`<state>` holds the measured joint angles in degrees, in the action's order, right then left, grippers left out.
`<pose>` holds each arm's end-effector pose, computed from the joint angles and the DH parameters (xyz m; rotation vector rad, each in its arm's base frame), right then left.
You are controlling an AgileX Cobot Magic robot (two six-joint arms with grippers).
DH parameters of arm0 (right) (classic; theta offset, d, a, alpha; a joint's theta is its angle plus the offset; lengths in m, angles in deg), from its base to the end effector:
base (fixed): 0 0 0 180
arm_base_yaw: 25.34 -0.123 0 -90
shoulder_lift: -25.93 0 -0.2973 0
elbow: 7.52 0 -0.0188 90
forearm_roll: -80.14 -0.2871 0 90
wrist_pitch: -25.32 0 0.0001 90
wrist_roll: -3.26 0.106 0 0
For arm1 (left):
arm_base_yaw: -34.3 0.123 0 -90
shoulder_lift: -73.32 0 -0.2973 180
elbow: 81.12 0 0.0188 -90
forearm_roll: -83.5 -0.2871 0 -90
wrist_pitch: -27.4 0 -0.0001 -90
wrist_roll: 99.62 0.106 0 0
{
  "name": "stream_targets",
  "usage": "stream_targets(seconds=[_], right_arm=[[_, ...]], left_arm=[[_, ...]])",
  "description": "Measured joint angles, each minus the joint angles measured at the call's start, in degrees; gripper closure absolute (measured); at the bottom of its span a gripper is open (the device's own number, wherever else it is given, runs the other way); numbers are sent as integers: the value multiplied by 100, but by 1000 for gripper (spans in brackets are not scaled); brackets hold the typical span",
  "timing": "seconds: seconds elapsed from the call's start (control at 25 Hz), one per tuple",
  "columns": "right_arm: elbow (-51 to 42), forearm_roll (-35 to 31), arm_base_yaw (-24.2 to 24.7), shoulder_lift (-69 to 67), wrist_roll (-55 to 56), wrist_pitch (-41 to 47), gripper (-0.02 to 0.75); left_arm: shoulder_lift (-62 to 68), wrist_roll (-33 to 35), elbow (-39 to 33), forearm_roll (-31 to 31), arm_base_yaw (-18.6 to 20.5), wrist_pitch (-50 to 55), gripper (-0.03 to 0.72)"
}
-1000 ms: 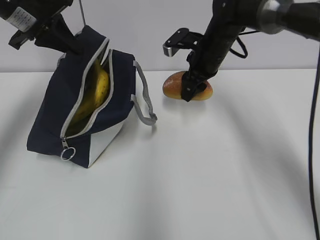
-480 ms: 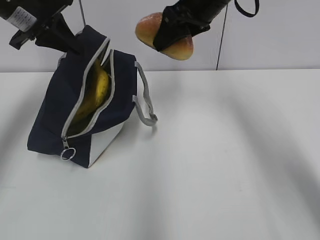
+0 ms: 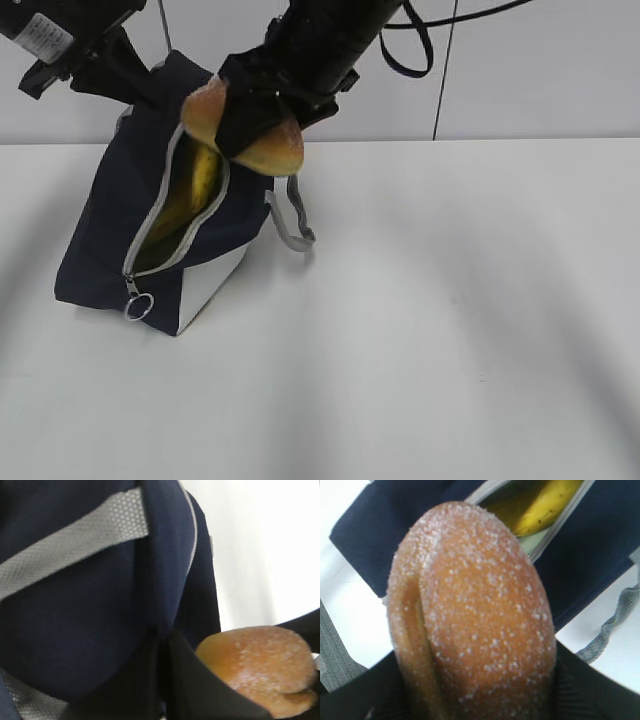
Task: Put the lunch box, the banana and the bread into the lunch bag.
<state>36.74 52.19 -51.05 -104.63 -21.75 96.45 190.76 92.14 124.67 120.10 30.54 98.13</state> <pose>0.4467 0.2673 0.2999 -1.0655 2.4573 0.6766 0.4522 -0.0895 0.3160 0.1998 2.6682 -0.8479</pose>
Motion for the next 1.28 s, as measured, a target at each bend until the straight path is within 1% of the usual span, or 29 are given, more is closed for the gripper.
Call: stream_targets(seconds=[0.12,0.24,0.36,0.48,0.56,0.72,1.0,1.12,1.28], right_arm=[[-15,0,-110,-241,298,0,303],[-15,-149,-134,-524,864,0,303],[-15,-671,-134,-742,1361,0,303],[-15,-1217,-134,-841,1534,-24,303],[-19,-1471,-134,-847,1575,-96,303],[-28,-1601,-134,-847,1589,-512,298],[-28,-1674,-157,-1046,1238,-880,147],[-28,-1702,-157,-1048,1055,-968,124],[-28,-1715,-157,-1048,942,-1167,120]], left_arm=[[0,0,0,5,0,0,687],[0,0,0,15,0,0,687],[0,0,0,25,0,0,687],[0,0,0,25,0,0,687],[0,0,0,35,0,-5,687],[0,0,0,36,0,-5,687],[0,0,0,42,0,-6,687],[0,0,0,42,0,-6,687],[0,0,0,53,0,-6,687]])
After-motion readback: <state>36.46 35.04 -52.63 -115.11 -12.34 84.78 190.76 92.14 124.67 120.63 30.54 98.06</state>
